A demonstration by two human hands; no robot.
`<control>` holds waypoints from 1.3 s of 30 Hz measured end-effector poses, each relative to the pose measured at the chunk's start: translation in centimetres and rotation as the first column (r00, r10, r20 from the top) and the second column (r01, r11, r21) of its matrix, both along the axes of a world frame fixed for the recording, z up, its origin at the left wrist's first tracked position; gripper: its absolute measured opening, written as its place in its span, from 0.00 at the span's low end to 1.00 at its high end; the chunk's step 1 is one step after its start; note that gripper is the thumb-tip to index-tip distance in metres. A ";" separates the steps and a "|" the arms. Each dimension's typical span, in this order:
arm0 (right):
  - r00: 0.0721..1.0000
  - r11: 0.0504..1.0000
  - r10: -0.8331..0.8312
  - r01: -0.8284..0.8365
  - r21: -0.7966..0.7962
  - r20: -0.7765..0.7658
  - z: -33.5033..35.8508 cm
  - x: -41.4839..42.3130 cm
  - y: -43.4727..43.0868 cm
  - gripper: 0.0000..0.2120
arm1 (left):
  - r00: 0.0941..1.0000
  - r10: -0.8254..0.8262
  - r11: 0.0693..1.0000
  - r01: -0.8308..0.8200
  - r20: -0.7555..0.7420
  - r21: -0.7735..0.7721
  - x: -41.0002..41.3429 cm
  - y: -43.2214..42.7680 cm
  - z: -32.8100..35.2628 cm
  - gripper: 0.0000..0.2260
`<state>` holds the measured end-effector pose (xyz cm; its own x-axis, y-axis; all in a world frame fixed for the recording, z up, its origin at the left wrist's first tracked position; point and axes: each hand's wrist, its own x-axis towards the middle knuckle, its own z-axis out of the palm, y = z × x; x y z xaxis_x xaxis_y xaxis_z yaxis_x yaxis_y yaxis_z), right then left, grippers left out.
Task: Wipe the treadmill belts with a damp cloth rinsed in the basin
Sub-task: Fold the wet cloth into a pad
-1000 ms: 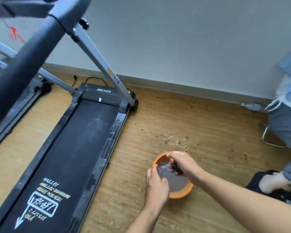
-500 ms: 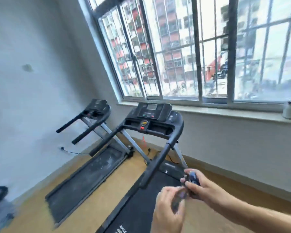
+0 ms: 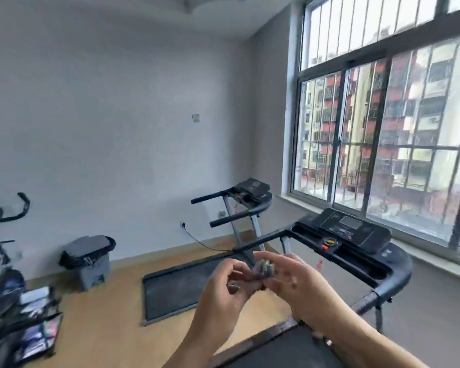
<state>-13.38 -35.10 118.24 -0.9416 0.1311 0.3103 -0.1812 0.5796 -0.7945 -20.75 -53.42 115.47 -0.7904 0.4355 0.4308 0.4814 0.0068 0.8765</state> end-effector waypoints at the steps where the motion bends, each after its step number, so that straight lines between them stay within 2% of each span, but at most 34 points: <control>1: 1.000 0.999 -0.016 0.015 -0.039 -0.023 0.4 -1.1 -1.4 0.23 | 1.000 -0.011 1.000 0.011 -0.018 0.003 -1.6 -1.7 0.4 0.09; 3: 0.999 0.967 0.033 -0.042 -0.250 -0.037 1.3 -2.7 -4.0 0.17 | 0.999 -0.020 1.000 0.021 -0.045 0.019 -4.3 -4.2 1.3 0.10; 5: 0.994 0.893 0.100 -0.104 -0.437 -0.033 1.8 -5.6 -6.1 0.12 | 1.000 -0.014 0.998 0.014 0.004 0.069 -7.1 -6.7 2.0 0.10; 8: 0.991 0.785 0.123 -0.130 -0.606 -0.053 2.1 -10.2 -8.4 0.08 | 0.985 -0.033 0.974 -0.006 0.168 0.229 -10.6 -9.7 3.3 0.05; 10: 0.990 0.757 0.129 -0.138 -0.639 -0.060 1.9 -13.7 -9.9 0.09 | 0.972 -0.027 0.954 -0.045 0.233 0.296 -13.4 -11.1 3.7 0.05; 15: 0.995 0.822 0.088 -0.104 -0.560 -0.056 0.3 -22.8 -11.7 0.13 | 0.949 -0.010 0.927 -0.110 0.315 0.360 -22.0 -11.7 2.2 0.03; 19: 1.000 0.887 -0.017 0.004 -0.462 -0.024 -0.8 -31.4 -9.4 0.16 | 0.899 0.070 0.918 -0.228 0.431 0.325 -29.8 -10.1 -0.4 0.13; 22: 0.997 0.989 -0.032 0.041 -0.140 0.067 -2.5 -38.4 -6.0 0.15 | 0.900 0.154 0.940 -0.260 0.408 0.219 -36.2 -7.6 -1.9 0.14; 24: 0.990 0.999 -0.040 0.035 0.040 0.136 -4.1 -43.0 -3.3 0.14 | 0.897 0.150 0.943 -0.256 0.415 0.213 -39.8 -5.7 -2.2 0.12; 27: 0.970 0.996 -0.040 0.021 0.081 0.239 -6.1 -49.8 0.8 0.15 | 0.899 0.140 0.962 -0.223 0.415 0.158 -45.3 -1.9 -2.2 0.09; 29: 0.973 0.996 -0.055 0.038 0.079 0.225 -6.5 -53.5 2.9 0.14 | 0.903 0.220 0.961 -0.266 0.368 0.077 -48.8 0.0 -2.4 0.09; 32: 0.996 1.000 0.003 -0.004 0.016 0.087 -5.6 -57.6 4.4 0.08 | 0.928 0.328 0.945 -0.319 0.178 -0.076 -53.3 2.2 -2.0 0.07; 33: 0.997 0.998 0.052 -0.050 -0.036 0.057 -5.1 -58.6 4.4 0.09 | 0.934 0.338 0.939 -0.326 0.117 -0.113 -54.5 2.6 -1.5 0.06; 35: 0.985 0.983 0.153 -0.145 -0.111 0.074 -4.0 -60.8 4.4 0.12 | 0.941 0.339 0.927 -0.331 0.019 -0.174 -57.0 3.6 -0.6 0.05; 38: 0.964 0.970 0.217 -0.196 -0.143 0.155 -3.3 -64.4 4.9 0.05 | 0.930 0.355 0.893 -0.367 -0.093 -0.261 -60.5 4.4 0.7 0.04; 39: 0.960 0.967 0.222 -0.195 -0.163 0.168 -3.2 -65.5 5.2 0.06 | 0.916 0.375 0.867 -0.401 -0.144 -0.296 -61.7 4.6 1.0 0.03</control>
